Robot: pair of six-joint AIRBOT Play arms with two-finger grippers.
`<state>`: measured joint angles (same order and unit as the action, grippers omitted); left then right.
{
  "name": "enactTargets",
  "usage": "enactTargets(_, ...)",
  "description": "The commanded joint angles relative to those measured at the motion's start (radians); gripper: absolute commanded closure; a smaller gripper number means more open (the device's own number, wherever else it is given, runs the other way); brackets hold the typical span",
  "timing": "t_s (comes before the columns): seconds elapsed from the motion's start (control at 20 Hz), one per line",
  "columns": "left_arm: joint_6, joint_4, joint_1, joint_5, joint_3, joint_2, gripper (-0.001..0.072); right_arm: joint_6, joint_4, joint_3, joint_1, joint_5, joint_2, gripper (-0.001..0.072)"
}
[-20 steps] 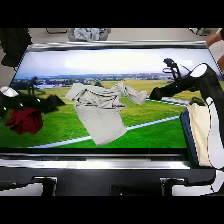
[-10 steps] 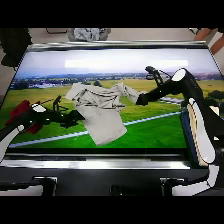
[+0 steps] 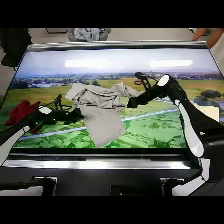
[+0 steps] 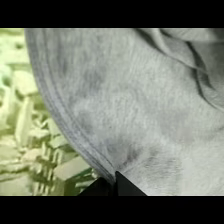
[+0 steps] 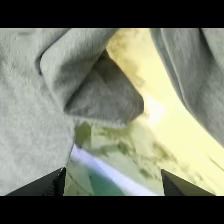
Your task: Fold the shirts.
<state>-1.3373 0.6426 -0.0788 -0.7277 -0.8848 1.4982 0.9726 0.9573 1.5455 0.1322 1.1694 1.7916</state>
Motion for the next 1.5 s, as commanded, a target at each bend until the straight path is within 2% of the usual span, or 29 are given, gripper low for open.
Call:
enactTargets(0.0,0.029,-0.007,-0.002,-0.002,-0.001,-0.017,0.0674,0.014,-0.011,0.000,0.043,-0.130,0.036,0.0003)
enactTargets(0.4,0.029,-0.007,-0.003,-0.015,-0.002,-0.103,0.0674,0.036,-0.024,0.000,0.067,-0.232,0.084,0.0010)
enactTargets(0.45,0.029,-0.007,-0.004,-0.015,-0.002,-0.118,0.0674,0.053,-0.026,0.000,0.072,-0.237,0.090,0.0050)
enactTargets(0.6,0.029,-0.007,-0.004,-0.015,-0.002,-0.149,0.0674,0.061,-0.047,0.000,0.071,-0.235,0.106,0.0231)
enactTargets(0.65,0.029,-0.007,-0.004,-0.015,-0.002,-0.156,0.0674,0.061,-0.068,0.000,0.071,-0.233,0.112,0.0421)
enactTargets(0.7,0.029,-0.007,-0.004,-0.015,-0.002,-0.161,0.0674,0.061,-0.093,0.000,0.071,-0.233,0.116,0.0663)
enactTargets(0.8,0.068,-0.007,-0.001,-0.015,-0.003,-0.174,0.0674,0.006,-0.125,0.006,0.071,-0.232,0.111,0.0668)
enactTargets(0.9,0.201,-0.006,0.026,-0.049,-0.037,-0.202,0.0676,-0.080,-0.085,0.034,0.069,-0.184,0.064,0.0670)
enactTargets(0.95,0.224,-0.005,0.054,-0.085,-0.083,-0.228,0.0677,-0.109,-0.039,0.055,0.069,-0.154,0.022,0.0670)
enactTargets(1.1,0.230,-0.006,0.139,-0.148,-0.314,-0.351,0.0677,-0.195,0.126,0.126,0.069,-0.094,-0.211,0.0669)
enactTargets(1.25,0.230,-0.007,0.177,-0.154,-0.616,-0.510,0.0677,-0.229,0.235,0.179,0.070,-0.149,-0.528,0.0668)
enactTargets(1.35,0.227,-0.007,0.183,-0.146,-0.804,-0.605,0.0677,-0.228,0.258,0.180,0.070,-0.222,-0.741,0.0668)
enactTargets(1.45,0.180,-0.008,0.167,-0.148,-0.915,-0.685,0.0677,-0.225,0.211,0.180,0.071,-0.237,-0.893,0.0669)
